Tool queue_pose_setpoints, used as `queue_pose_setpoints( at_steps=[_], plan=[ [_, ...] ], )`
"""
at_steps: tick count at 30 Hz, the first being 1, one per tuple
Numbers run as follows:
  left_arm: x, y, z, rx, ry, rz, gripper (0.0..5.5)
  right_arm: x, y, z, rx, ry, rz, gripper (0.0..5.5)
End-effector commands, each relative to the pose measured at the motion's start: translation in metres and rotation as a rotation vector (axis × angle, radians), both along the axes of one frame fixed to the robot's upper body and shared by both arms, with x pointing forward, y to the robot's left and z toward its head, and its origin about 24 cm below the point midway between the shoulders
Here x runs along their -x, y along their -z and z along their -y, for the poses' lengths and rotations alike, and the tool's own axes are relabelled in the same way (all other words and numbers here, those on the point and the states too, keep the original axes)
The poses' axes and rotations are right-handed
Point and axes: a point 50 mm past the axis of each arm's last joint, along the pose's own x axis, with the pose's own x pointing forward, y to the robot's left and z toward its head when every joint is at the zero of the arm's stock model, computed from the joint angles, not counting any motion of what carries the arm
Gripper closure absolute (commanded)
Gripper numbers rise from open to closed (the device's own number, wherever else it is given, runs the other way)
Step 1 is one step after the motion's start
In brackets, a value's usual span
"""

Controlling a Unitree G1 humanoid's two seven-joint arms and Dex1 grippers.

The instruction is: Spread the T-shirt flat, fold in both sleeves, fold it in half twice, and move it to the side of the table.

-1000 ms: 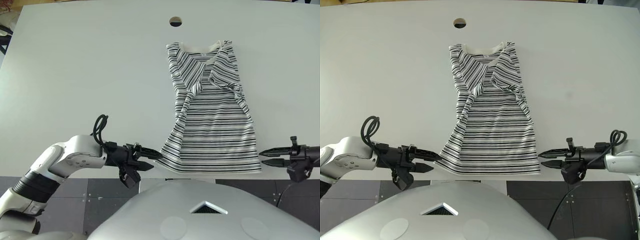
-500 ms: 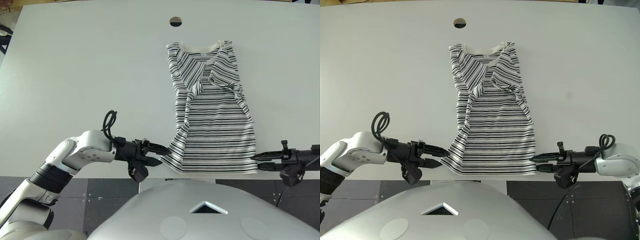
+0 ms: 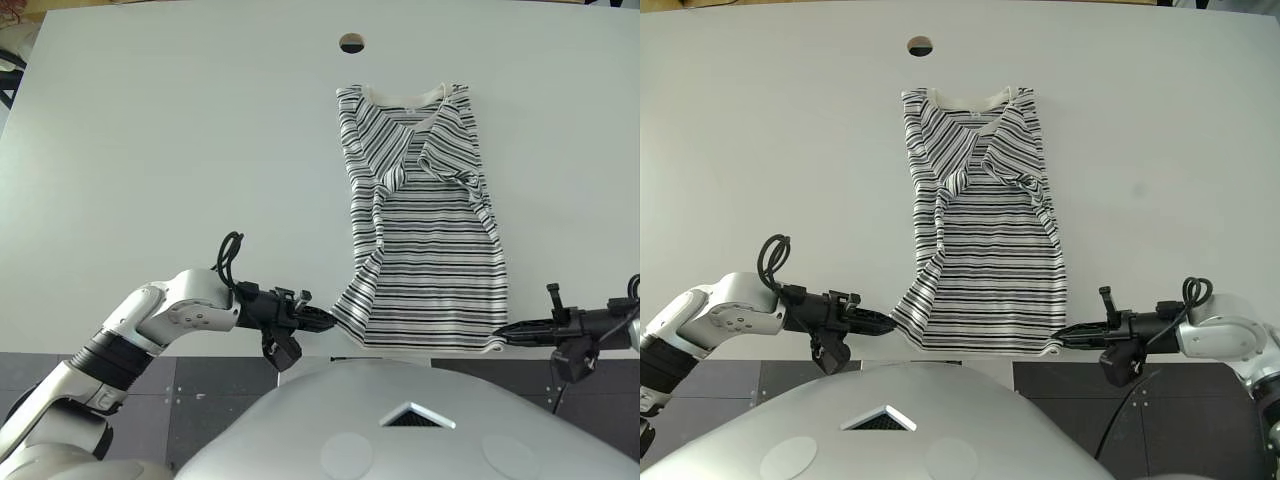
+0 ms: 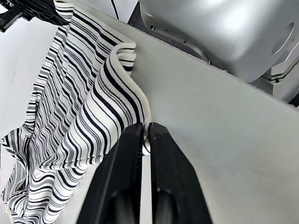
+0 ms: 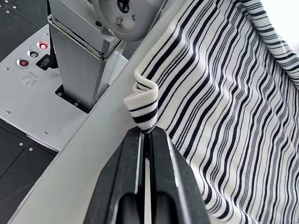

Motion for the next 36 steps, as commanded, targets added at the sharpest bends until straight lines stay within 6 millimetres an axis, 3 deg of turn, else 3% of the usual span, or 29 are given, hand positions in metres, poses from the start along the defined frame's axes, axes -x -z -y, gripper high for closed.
queue_pose_setpoints(
  at_steps=[1,9,10,14,17,24,29,36],
  plan=[
    [0.007,0.021,-0.011,-0.184,0.001,-0.040,5.37,0.024,0.020,0.007,0.134,-0.019,-0.171,5.40],
    [0.008,0.019,-0.009,-0.168,-0.046,-0.102,5.37,0.025,0.019,0.005,0.121,0.022,-0.214,5.40],
    [0.009,0.014,-0.007,-0.155,-0.106,-0.174,5.37,0.026,0.016,0.005,0.116,0.065,-0.259,5.40],
    [0.038,-0.031,-0.016,-0.177,-0.332,-0.792,5.37,0.010,-0.016,-0.008,0.004,0.267,-0.501,5.40],
    [0.040,-0.054,-0.014,-0.181,-0.334,-1.001,5.37,-0.001,-0.028,-0.009,-0.038,0.329,-0.605,5.40],
    [0.036,-0.064,-0.013,-0.166,-0.382,-1.065,5.37,-0.010,-0.038,-0.004,-0.068,0.359,-0.670,5.40],
    [0.022,-0.070,-0.018,-0.100,-0.428,-1.033,5.37,-0.017,-0.053,-0.007,-0.120,0.348,-0.632,5.40],
    [-0.026,-0.081,-0.021,0.141,-0.547,-0.803,5.37,-0.057,-0.074,-0.015,-0.274,0.430,-0.368,5.40]
  ],
)
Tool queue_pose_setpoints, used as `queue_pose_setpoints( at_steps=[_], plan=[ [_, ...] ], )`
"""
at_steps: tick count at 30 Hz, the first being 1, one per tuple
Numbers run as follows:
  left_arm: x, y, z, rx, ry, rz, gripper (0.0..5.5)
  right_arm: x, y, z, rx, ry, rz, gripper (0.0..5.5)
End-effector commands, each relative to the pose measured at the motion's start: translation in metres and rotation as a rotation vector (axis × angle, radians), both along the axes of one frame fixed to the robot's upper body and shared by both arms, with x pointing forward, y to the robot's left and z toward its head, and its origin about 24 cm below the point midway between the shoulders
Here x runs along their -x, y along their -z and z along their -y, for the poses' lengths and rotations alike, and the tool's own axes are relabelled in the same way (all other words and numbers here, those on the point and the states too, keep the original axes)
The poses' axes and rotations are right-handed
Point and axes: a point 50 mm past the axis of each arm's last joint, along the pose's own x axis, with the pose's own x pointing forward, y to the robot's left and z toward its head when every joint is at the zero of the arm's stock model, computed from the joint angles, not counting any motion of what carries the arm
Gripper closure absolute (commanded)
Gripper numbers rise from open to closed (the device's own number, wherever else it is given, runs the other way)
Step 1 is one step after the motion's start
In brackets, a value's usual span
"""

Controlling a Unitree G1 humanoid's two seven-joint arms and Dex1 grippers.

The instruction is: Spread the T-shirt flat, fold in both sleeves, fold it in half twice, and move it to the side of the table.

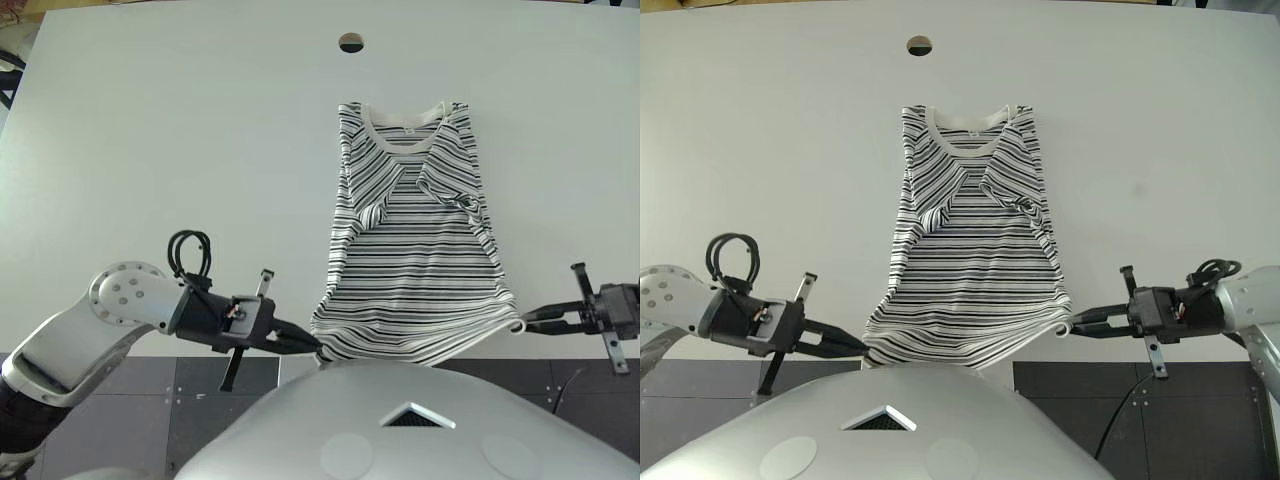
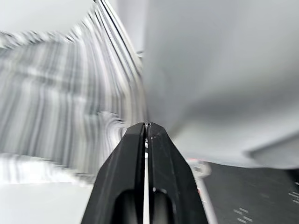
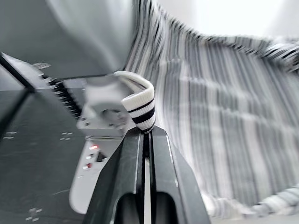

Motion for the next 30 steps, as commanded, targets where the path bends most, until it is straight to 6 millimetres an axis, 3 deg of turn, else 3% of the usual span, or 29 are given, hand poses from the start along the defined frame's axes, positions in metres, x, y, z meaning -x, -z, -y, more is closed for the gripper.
queue_pose_setpoints(
  at_steps=[1,5,8,12,17,25,30],
  plan=[
    [-0.035,-0.003,-0.002,0.046,-0.138,0.198,5.37,-0.033,-0.012,-0.003,-0.038,0.109,0.202,5.40],
    [-0.074,-0.006,0.001,0.103,-0.313,0.376,5.37,-0.068,-0.013,-0.008,-0.060,0.230,0.385,5.40],
    [-0.106,-0.007,0.004,0.125,-0.431,0.491,5.37,-0.094,-0.002,-0.007,0.011,0.351,0.483,5.40],
    [-0.135,0.002,0.009,0.138,-0.523,0.537,5.37,-0.124,0.010,-0.010,0.051,0.465,0.543,5.40],
    [-0.159,0.019,0.010,0.077,-0.571,0.563,5.37,-0.160,0.012,-0.011,0.098,0.581,0.616,5.40],
    [-0.178,0.024,0.009,0.067,-0.631,0.588,5.37,-0.188,0.021,-0.029,0.115,0.620,0.627,5.40],
    [-0.180,0.033,0.012,0.045,-0.624,0.590,5.37,-0.204,0.033,-0.036,0.192,0.701,0.643,5.40]
  ],
)
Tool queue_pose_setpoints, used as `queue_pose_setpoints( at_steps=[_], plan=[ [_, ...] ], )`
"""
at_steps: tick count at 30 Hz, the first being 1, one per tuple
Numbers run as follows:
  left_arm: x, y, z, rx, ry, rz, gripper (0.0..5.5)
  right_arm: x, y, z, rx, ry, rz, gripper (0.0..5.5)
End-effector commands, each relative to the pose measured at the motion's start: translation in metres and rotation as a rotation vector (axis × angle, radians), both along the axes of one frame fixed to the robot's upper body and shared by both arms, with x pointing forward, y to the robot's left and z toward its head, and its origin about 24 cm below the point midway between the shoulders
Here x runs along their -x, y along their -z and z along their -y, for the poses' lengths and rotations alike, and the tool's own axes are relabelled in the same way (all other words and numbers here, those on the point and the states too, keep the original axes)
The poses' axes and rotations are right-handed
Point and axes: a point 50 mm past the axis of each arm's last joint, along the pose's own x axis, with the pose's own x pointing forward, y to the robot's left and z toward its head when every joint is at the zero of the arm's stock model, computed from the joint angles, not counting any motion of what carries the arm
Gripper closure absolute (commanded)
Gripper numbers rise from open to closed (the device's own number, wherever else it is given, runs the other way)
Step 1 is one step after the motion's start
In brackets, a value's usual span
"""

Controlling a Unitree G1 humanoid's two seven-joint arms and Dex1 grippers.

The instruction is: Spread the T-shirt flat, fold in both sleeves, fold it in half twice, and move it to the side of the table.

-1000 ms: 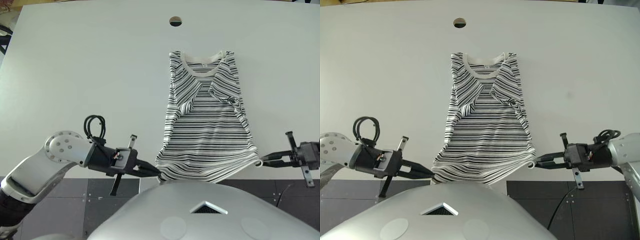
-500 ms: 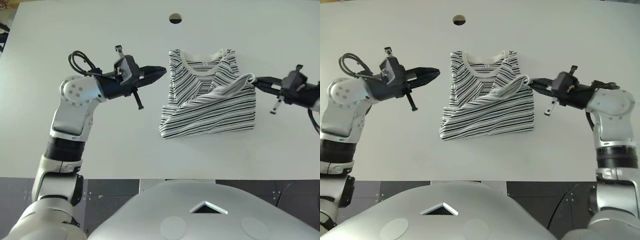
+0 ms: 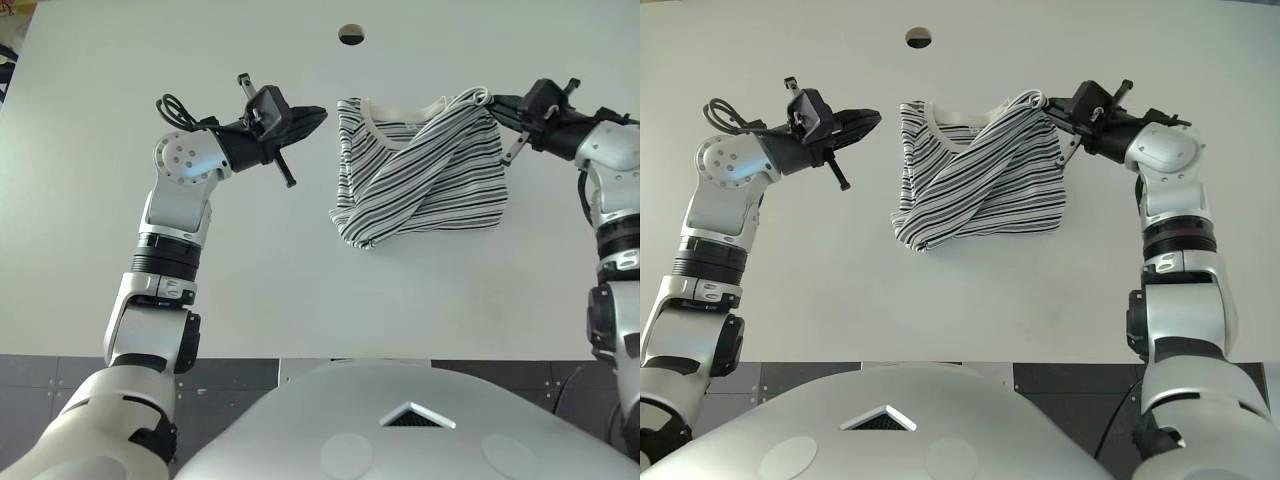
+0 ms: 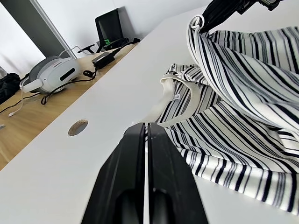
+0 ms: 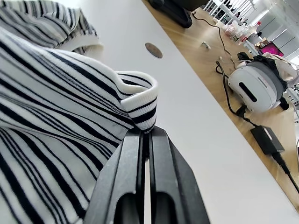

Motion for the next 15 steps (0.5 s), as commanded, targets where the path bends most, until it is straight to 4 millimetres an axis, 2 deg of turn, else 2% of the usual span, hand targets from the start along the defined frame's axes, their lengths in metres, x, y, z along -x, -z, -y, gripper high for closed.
queue_pose_setpoints(
  at_steps=[1,5,9,12,15],
  plan=[
    [-0.002,0.002,0.003,-0.033,0.016,0.014,5.37,-0.011,0.006,-0.002,0.069,0.072,0.003,5.40],
    [0.008,0.012,0.006,-0.099,0.081,0.023,5.37,-0.011,0.020,-0.002,0.116,0.113,-0.037,5.40],
    [0.029,0.026,0.010,-0.085,0.167,-0.129,5.37,-0.006,0.029,-0.002,0.125,0.095,-0.060,5.40],
    [0.038,0.020,0.003,-0.049,0.148,-0.145,5.37,-0.003,0.031,-0.004,0.120,0.075,-0.064,5.40],
    [0.043,0.010,-0.005,0.000,0.110,-0.155,4.97,-0.002,0.034,-0.005,0.115,0.067,-0.070,5.40]
  ],
)
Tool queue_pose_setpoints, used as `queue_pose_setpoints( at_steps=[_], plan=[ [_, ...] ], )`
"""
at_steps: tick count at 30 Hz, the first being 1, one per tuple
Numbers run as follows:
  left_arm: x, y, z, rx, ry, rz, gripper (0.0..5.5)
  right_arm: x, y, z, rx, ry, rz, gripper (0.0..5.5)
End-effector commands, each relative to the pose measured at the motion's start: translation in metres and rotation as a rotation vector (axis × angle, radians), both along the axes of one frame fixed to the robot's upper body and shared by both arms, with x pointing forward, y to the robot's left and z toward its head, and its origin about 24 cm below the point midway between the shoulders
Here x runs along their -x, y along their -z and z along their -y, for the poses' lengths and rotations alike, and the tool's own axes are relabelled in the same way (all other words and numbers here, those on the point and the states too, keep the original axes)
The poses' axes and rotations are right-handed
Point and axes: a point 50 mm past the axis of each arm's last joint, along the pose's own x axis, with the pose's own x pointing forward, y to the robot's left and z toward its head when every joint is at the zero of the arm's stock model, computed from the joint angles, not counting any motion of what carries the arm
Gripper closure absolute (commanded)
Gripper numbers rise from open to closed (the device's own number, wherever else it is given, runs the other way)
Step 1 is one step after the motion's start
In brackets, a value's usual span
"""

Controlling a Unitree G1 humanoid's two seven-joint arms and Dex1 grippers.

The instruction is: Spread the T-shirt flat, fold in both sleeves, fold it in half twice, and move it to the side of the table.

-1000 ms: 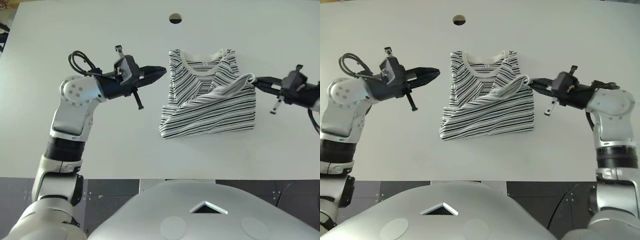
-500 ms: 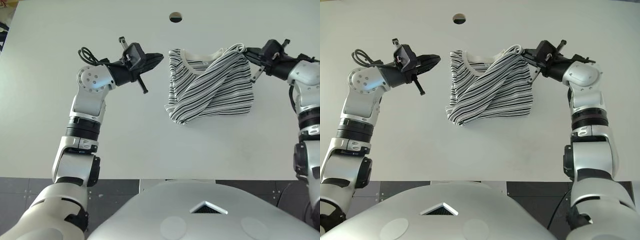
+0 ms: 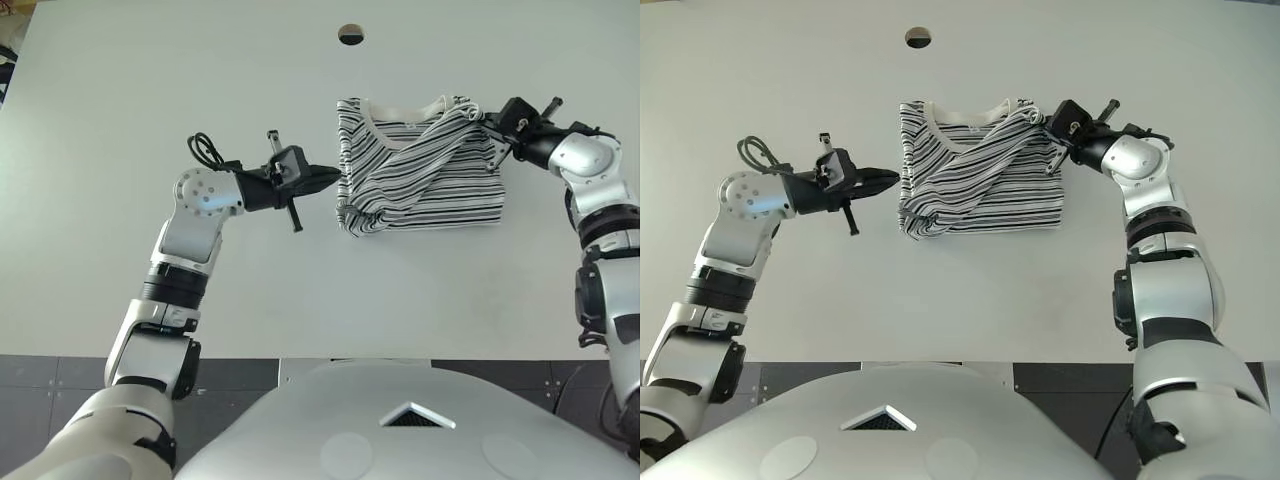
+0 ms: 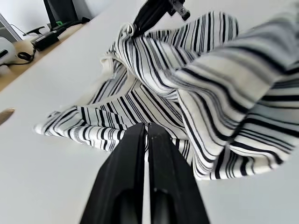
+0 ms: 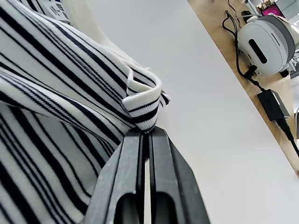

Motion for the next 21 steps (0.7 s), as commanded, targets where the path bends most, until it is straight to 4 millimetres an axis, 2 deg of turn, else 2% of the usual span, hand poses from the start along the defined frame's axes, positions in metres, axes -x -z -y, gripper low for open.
queue_pose_setpoints(
  at_steps=[1,5,11,16,21],
  plan=[
    [0.006,-0.015,-0.016,0.037,-0.052,-0.009,4.75,0.002,0.002,-0.003,-0.006,-0.023,-0.003,5.40],
    [0.018,-0.019,-0.023,0.033,-0.058,-0.038,4.15,0.003,0.002,-0.001,-0.010,-0.021,-0.003,5.40],
    [0.040,0.002,-0.011,-0.010,-0.002,-0.149,4.15,0.002,0.000,0.000,-0.010,-0.023,-0.002,5.40],
    [0.042,0.007,-0.012,-0.024,-0.008,-0.166,4.15,0.002,0.000,-0.001,-0.011,-0.024,-0.002,5.40],
    [0.033,0.007,-0.003,-0.012,-0.019,-0.127,4.15,0.003,0.001,-0.001,-0.013,-0.031,-0.006,5.40]
  ],
)
